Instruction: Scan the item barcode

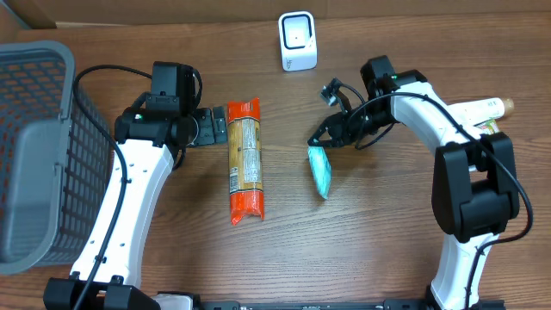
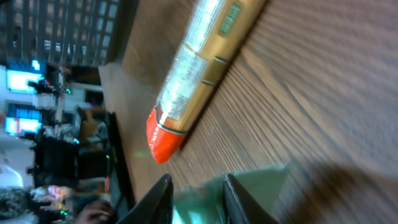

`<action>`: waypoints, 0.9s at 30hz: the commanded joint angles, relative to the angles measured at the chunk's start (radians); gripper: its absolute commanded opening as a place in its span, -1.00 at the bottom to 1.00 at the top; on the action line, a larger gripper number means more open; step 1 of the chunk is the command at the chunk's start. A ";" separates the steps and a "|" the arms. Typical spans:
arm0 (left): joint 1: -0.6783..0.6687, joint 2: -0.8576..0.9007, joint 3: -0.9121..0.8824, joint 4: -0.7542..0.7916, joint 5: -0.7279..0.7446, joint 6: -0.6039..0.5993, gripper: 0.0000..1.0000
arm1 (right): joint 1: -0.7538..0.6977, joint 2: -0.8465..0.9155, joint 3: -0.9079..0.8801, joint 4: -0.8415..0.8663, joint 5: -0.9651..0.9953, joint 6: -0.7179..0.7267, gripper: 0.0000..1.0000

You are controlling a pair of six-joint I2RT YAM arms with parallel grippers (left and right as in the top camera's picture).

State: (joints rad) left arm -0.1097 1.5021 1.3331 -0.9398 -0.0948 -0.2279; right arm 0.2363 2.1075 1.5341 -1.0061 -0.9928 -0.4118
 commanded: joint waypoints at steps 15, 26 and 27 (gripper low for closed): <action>-0.003 0.002 0.005 0.002 -0.009 0.023 0.99 | 0.088 -0.081 0.091 -0.060 0.535 0.208 -0.29; -0.003 0.002 0.005 0.002 -0.009 0.023 0.99 | 0.446 -0.097 -0.007 0.038 1.042 0.364 0.48; -0.003 0.002 0.005 0.002 -0.009 0.023 0.99 | 0.453 -0.097 -0.024 0.055 1.065 0.364 0.50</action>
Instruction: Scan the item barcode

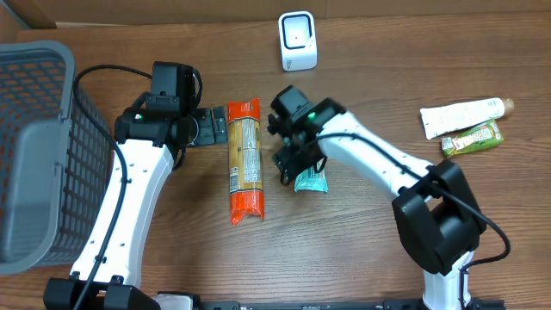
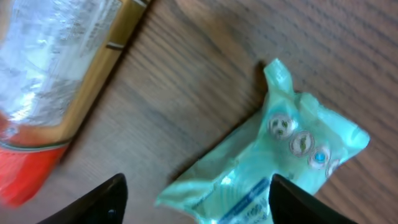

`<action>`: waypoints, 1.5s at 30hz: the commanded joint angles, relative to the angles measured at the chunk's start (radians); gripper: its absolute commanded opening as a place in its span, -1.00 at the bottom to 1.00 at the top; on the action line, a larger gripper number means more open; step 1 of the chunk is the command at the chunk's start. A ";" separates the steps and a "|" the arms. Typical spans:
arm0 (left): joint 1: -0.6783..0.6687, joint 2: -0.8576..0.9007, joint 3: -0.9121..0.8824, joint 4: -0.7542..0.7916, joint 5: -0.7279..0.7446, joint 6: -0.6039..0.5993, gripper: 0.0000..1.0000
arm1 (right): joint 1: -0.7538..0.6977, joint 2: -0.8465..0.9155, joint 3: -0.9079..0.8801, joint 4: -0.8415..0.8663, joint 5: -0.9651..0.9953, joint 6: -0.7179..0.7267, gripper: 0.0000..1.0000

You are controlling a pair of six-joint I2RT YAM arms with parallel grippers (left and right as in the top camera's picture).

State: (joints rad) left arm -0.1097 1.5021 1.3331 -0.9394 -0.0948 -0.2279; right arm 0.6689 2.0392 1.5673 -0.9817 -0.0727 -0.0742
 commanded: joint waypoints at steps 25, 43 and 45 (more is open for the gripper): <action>-0.003 0.002 0.005 0.002 -0.009 0.023 0.99 | 0.029 0.017 -0.253 0.068 0.342 0.053 -0.34; -0.002 0.002 0.005 0.002 -0.010 0.023 0.99 | 0.026 -0.139 -0.121 -0.008 -0.035 0.040 -0.92; -0.003 0.002 0.005 0.002 -0.009 0.022 0.99 | 0.013 -0.190 -0.121 0.003 -0.178 0.026 -0.92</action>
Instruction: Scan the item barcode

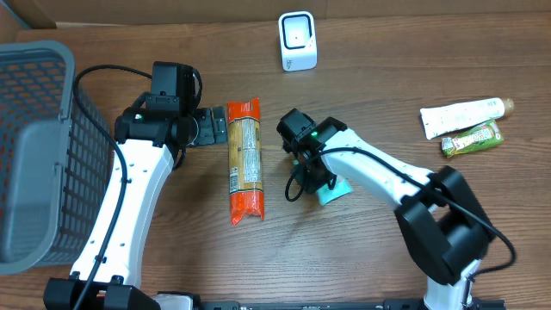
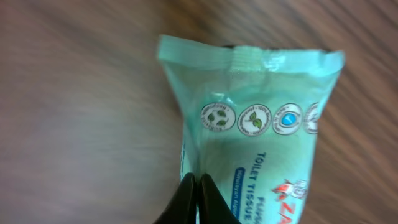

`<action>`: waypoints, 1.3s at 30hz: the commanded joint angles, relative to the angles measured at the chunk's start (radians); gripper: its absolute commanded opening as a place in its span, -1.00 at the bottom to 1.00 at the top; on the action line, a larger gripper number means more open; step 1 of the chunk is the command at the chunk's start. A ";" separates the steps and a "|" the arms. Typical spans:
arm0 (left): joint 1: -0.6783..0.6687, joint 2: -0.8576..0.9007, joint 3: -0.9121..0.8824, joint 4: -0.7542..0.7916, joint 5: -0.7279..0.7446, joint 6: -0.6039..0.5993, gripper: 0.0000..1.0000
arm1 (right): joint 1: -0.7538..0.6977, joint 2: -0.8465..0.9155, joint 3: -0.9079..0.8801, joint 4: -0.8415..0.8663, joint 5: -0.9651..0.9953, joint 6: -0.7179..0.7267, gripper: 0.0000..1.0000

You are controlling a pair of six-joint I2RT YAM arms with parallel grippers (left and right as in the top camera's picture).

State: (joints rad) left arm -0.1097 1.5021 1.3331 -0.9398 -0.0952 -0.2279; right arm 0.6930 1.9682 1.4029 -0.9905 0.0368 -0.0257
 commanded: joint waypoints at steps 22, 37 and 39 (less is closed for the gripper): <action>-0.002 0.002 0.005 0.002 -0.009 0.023 0.99 | 0.081 -0.115 -0.093 0.017 -0.161 -0.088 0.09; -0.002 0.002 0.005 0.002 -0.009 0.023 0.99 | 0.271 -0.011 -0.095 0.021 0.137 -0.061 0.31; -0.002 0.002 0.005 0.002 -0.009 0.023 0.99 | 0.266 -0.011 -0.095 0.032 0.166 -0.060 0.26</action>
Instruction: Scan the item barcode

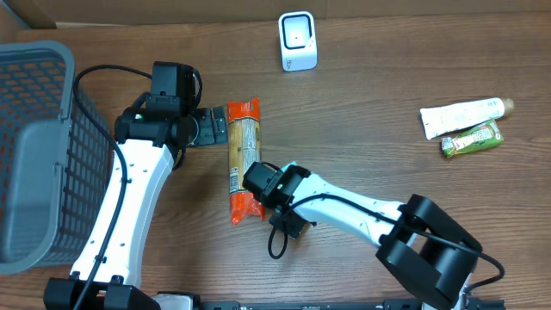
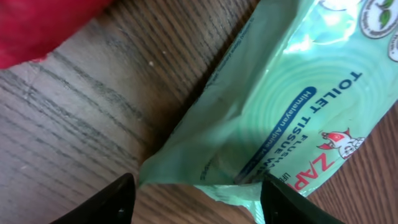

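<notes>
A mint-green toilet tissue pack lies flat on the wooden table, printed side up. My right gripper is open, one finger on each side of the pack's near end. Overhead, the right gripper sits low beside the bottom end of a long orange-red snack pack, and the arm hides the tissue pack. The white barcode scanner stands at the back middle of the table. My left gripper rests open beside the top end of the orange-red pack, with nothing between its fingers.
A grey mesh basket fills the left side. A white tube and a small green packet lie at the far right. A corner of the orange-red pack shows at the wrist view's top left.
My right gripper was shut over the tissue pack near the table's middle. Now it is open, farther left and nearer the front, by the orange-red pack's bottom end. The tissue pack has moved with it.
My right gripper first held the tissue pack hanging from its shut fingers, right of centre. Then it stood open over the pack lying on the table. Then it was shut above the pack, and now it is open around the pack's end, farther left. The left arm stayed still.
</notes>
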`<action>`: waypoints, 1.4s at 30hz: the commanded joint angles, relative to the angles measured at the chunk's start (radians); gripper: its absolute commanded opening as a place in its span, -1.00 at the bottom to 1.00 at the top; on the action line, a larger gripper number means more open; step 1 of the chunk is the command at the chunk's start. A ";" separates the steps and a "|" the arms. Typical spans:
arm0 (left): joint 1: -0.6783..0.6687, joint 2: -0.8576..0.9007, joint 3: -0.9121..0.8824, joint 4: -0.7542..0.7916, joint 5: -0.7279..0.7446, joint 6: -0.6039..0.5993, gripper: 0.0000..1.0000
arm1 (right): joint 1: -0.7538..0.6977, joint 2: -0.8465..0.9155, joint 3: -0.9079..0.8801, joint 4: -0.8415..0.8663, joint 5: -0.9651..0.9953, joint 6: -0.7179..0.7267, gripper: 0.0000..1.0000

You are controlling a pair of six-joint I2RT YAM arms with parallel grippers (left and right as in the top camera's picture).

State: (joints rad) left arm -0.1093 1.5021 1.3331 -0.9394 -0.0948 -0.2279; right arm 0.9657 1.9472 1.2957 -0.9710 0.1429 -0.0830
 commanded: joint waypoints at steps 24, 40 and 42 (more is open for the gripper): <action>-0.002 0.002 0.005 0.002 -0.009 0.023 0.99 | -0.434 0.011 0.182 0.015 -0.367 0.193 0.11; -0.002 0.002 0.005 0.002 -0.010 0.023 0.99 | -0.544 0.080 0.050 0.155 -0.566 0.884 0.49; -0.002 0.002 0.005 0.002 -0.009 0.023 0.99 | -0.539 0.084 0.050 0.157 -0.562 0.901 0.49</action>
State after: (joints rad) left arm -0.1097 1.5021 1.3331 -0.9394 -0.0952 -0.2279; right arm 0.4198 2.0323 1.3521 -0.8249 -0.4213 0.7197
